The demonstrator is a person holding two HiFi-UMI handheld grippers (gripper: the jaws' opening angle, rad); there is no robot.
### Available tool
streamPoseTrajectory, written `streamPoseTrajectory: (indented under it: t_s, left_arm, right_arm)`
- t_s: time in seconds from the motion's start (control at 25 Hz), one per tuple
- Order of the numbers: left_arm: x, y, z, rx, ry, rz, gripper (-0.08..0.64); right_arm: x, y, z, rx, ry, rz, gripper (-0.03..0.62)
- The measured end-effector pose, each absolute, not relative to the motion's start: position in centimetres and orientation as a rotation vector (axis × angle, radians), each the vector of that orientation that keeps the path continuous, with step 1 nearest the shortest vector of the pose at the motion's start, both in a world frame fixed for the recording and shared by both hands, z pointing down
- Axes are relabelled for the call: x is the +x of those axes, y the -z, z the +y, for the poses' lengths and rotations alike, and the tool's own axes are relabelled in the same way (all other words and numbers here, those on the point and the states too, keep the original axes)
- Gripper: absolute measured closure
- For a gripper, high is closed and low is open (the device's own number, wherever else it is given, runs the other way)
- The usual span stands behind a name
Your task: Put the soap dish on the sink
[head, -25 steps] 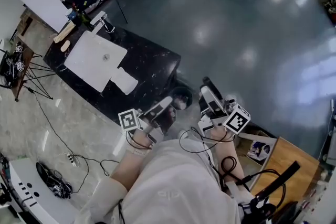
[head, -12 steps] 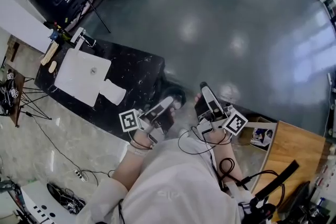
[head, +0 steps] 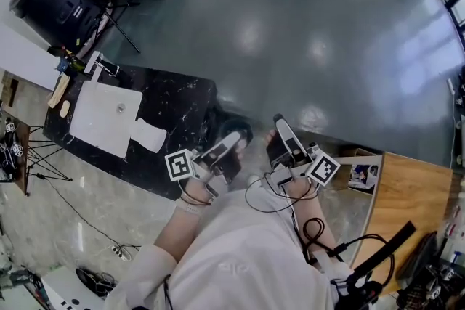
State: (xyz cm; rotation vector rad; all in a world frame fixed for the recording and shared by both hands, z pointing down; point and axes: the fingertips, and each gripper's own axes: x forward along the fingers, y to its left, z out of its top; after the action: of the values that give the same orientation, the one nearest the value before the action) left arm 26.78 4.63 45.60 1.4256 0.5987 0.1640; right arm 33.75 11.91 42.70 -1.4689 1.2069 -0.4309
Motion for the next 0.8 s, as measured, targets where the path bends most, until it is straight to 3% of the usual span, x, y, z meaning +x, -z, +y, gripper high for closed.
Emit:
streamPoseTrajectory:
  t_s: [0.8]
  left_arm:
    - [27.2,-46.1,3.8,1.423,-0.154,0.559,0.554]
  right_arm:
    - [34.5,-43.7,10.5,-1.463,0.491,1.205,0.463]
